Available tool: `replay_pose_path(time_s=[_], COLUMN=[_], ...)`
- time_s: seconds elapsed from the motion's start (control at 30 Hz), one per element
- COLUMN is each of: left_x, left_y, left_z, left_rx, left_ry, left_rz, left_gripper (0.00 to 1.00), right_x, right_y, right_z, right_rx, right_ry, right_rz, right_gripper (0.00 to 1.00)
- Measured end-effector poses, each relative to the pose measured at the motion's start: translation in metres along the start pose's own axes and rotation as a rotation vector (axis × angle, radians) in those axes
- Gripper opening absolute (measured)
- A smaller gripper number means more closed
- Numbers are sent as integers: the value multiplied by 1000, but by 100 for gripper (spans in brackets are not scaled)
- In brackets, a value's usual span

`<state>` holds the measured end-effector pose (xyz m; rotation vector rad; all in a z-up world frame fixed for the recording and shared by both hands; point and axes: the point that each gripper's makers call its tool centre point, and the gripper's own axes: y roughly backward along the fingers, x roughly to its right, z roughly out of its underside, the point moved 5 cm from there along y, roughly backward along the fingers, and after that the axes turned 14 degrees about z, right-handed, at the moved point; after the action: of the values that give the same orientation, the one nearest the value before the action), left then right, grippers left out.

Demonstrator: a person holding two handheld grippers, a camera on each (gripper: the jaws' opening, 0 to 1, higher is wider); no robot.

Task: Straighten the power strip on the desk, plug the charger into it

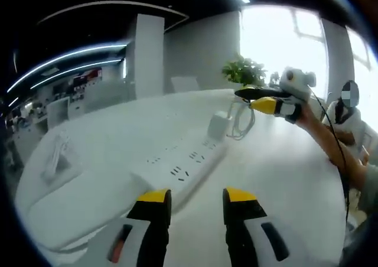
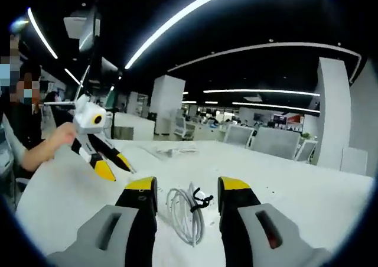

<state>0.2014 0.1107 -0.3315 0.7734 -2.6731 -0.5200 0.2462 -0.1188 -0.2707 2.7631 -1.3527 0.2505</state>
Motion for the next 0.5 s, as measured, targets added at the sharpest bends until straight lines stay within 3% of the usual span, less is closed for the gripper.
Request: replay_pose_path(time_s=[0.2, 0.33, 0.5], left_x=[1, 2, 3], left_y=[-2, -3, -3], left_z=[2, 3, 4], left_rx=[-9, -9, -10], left_ry=[1, 1, -2], left_rz=[3, 5, 5], left_gripper=[36, 36, 36], right_x=[-4, -6, -17], right_y=[4, 5, 7], right_z=[7, 9, 14], right_rx=[-13, -4, -24], right_ry=[-25, -100, -86], right_rz=[1, -3, -18], right_gripper=[43, 47, 55])
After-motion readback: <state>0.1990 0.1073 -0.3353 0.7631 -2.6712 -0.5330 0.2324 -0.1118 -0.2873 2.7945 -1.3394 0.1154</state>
